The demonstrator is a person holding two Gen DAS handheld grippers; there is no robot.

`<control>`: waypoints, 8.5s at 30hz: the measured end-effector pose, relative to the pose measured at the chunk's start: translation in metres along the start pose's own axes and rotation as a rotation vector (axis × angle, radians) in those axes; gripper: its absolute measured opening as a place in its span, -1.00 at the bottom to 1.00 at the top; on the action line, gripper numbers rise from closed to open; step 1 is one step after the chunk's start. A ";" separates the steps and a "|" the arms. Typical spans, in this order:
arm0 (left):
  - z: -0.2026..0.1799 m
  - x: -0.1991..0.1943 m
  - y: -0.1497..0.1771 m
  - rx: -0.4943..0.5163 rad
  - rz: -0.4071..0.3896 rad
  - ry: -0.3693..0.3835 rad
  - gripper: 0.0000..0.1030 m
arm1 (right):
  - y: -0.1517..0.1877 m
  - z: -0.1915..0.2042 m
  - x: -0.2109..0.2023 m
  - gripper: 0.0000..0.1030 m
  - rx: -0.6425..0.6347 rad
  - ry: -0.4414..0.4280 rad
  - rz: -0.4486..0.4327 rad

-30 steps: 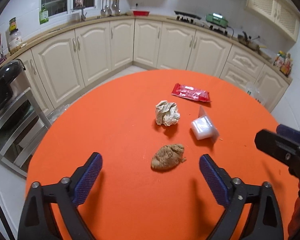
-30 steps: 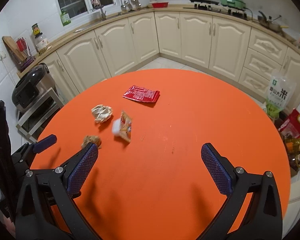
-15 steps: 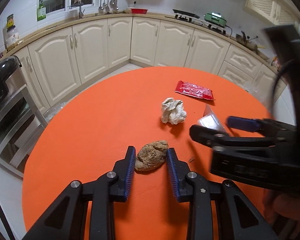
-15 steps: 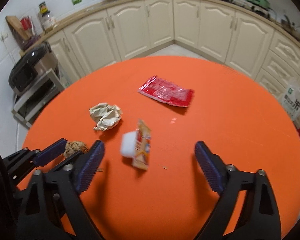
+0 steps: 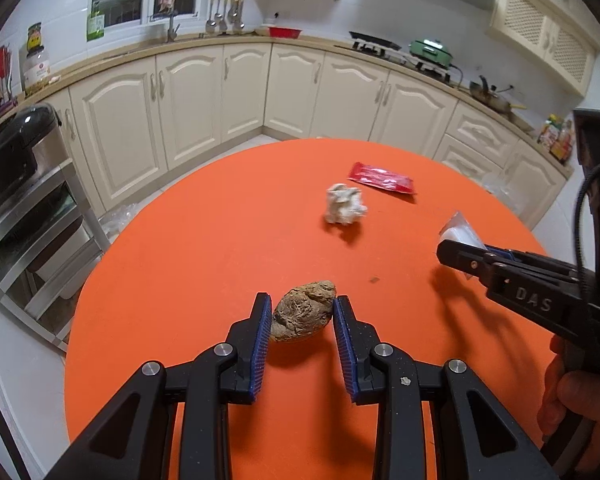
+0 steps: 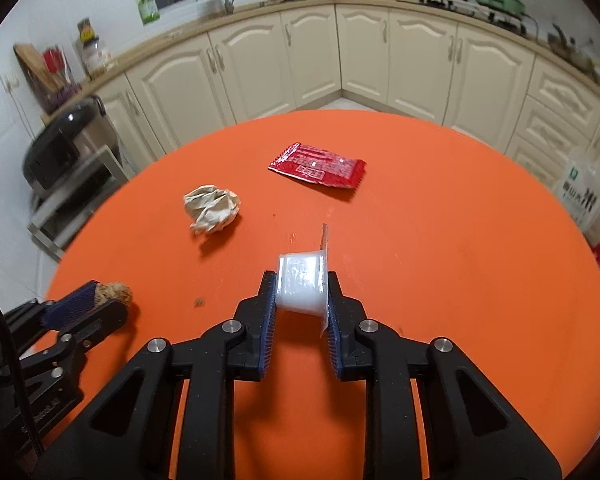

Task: Collect trash
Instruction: 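Carry the ginger piece and white cup to the blue bin, then open both grippers over the blue bin, then return both tools from the bin to the orange table, then grasp the crumpled paper with the left gripper while the right grasps the red wrapper, then carry the crumpled paper and red wrapper to the blue bin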

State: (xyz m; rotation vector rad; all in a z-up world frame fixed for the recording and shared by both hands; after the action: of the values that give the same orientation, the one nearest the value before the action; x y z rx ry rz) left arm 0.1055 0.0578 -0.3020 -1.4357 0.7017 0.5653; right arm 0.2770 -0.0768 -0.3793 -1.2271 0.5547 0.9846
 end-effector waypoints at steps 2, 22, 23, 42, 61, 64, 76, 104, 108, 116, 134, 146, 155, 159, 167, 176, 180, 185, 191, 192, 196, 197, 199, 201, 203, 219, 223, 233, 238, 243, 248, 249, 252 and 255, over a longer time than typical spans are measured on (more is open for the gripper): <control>-0.008 -0.011 0.008 0.015 -0.012 0.007 -0.47 | 0.005 -0.006 -0.015 -0.59 0.029 -0.033 -0.008; -0.118 -0.110 0.047 0.216 -0.190 0.116 -0.47 | 0.074 -0.080 -0.196 -0.59 0.170 -0.059 -0.234; -0.126 -0.115 0.049 0.230 -0.199 0.125 -0.47 | 0.078 -0.087 -0.204 -0.59 0.182 -0.054 -0.248; -0.249 -0.119 0.034 0.438 -0.248 0.373 -0.47 | 0.121 -0.252 -0.317 -0.59 0.425 0.170 -0.406; -0.418 0.071 -0.025 0.610 0.103 0.499 -0.47 | 0.173 -0.445 -0.226 -0.59 0.746 0.240 -0.182; -0.450 0.104 -0.032 0.618 0.147 0.492 -0.47 | 0.179 -0.463 -0.211 -0.59 0.780 0.236 -0.150; -0.530 0.196 -0.066 0.638 0.270 0.430 0.25 | 0.186 -0.517 -0.165 -0.36 0.885 0.208 -0.077; -0.397 0.041 -0.041 0.526 -0.038 0.397 0.99 | 0.151 -0.434 -0.272 1.00 0.848 0.225 -0.317; -0.340 0.014 -0.031 0.466 -0.094 0.357 0.99 | 0.128 -0.387 -0.279 1.00 0.757 0.196 -0.337; -0.237 -0.051 -0.004 0.353 -0.182 0.269 0.99 | 0.083 -0.278 -0.275 1.00 0.578 0.126 -0.370; -0.098 -0.144 0.087 0.109 -0.257 0.038 0.99 | 0.043 -0.062 -0.232 1.00 0.180 0.032 -0.355; -0.057 -0.152 0.125 -0.008 -0.213 -0.060 0.98 | 0.032 0.002 -0.178 1.00 0.012 0.004 -0.291; -0.043 -0.074 0.062 -0.002 -0.098 -0.067 0.98 | 0.004 -0.021 -0.118 1.00 0.028 0.031 -0.197; -0.027 -0.029 0.026 0.012 -0.036 -0.076 0.98 | -0.014 -0.034 -0.083 1.00 0.040 0.037 -0.152; -0.030 0.064 -0.076 0.064 0.056 -0.082 0.95 | -0.052 -0.045 -0.008 1.00 0.006 0.054 -0.047; -0.017 0.136 -0.129 0.096 0.088 -0.065 0.03 | -0.078 -0.039 0.051 1.00 -0.065 0.038 0.028; -0.009 0.144 -0.127 0.086 0.074 -0.036 -0.48 | -0.087 -0.028 0.072 1.00 -0.116 0.009 0.050; 0.008 0.140 -0.111 0.052 0.056 -0.047 -0.49 | -0.092 -0.005 0.101 0.88 -0.249 0.027 0.077; 0.016 0.131 -0.096 0.005 0.048 -0.037 -0.49 | -0.082 0.009 0.094 0.58 -0.293 0.019 0.051; 0.016 0.132 -0.095 0.001 0.048 -0.032 -0.49 | -0.079 0.013 0.090 0.36 -0.309 0.006 0.049; 0.014 0.112 -0.073 -0.008 0.042 -0.013 -0.49 | -0.069 0.024 0.084 -0.29 -0.339 -0.015 0.045; 0.015 0.107 -0.069 -0.007 0.038 -0.010 -0.49 | -0.066 0.026 0.084 -0.32 -0.336 -0.013 0.044; 0.017 0.098 -0.064 -0.006 0.024 -0.010 -0.48 | -0.065 0.027 0.084 -0.52 -0.311 -0.028 0.049; 0.016 0.089 -0.055 -0.008 0.015 -0.013 -0.48 | -0.061 0.026 0.078 -0.68 -0.275 -0.066 0.059; 0.015 0.082 -0.052 -0.008 0.008 -0.013 -0.48 | -0.058 0.023 0.073 -0.71 -0.257 -0.083 0.065; 0.002 0.045 -0.016 0.025 -0.037 0.010 -0.49 | 0.015 -0.001 0.004 -0.77 -0.150 -0.123 0.080; -0.003 0.029 -0.001 0.029 -0.034 0.013 -0.49 | 0.022 -0.005 0.005 0.20 -0.135 -0.048 0.072; -0.006 0.000 0.013 0.022 -0.045 -0.015 -0.48 | 0.025 0.021 0.013 -0.70 -0.150 -0.042 0.068; -0.015 -0.012 0.018 0.033 -0.054 -0.014 -0.48 | 0.035 0.016 0.002 -0.77 -0.130 -0.062 0.057; -0.027 -0.026 0.021 0.050 -0.071 -0.010 -0.48 | 0.047 0.000 -0.020 -0.77 -0.076 -0.101 0.036; -0.051 -0.042 0.023 0.083 -0.100 0.007 -0.49 | 0.049 -0.022 -0.059 -0.77 -0.026 -0.131 -0.022; -0.058 -0.046 0.022 0.093 -0.108 0.013 -0.49 | 0.050 -0.028 -0.068 -0.77 -0.015 -0.138 -0.037; -0.081 -0.058 0.022 0.125 -0.133 0.031 -0.49 | 0.054 -0.045 -0.102 -0.77 0.021 -0.155 -0.091; -0.101 -0.065 0.022 0.157 -0.159 0.056 -0.49 | 0.057 -0.064 -0.133 -0.77 0.050 -0.157 -0.140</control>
State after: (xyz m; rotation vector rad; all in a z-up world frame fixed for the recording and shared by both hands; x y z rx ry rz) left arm 0.0355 -0.0369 -0.2699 -1.3503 0.6548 0.3405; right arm 0.1717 -0.1784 -0.3196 -1.1175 0.3631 0.9336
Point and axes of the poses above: each gripper's, at about its wrist camera, not at the fingertips, and x roughly the way its jaws point, z to its left, y to its underside, the point moved 2 cm from there along x, roughly the way its jaws point, and after that the axes turned 12 degrees about x, right-handed, at the moved point
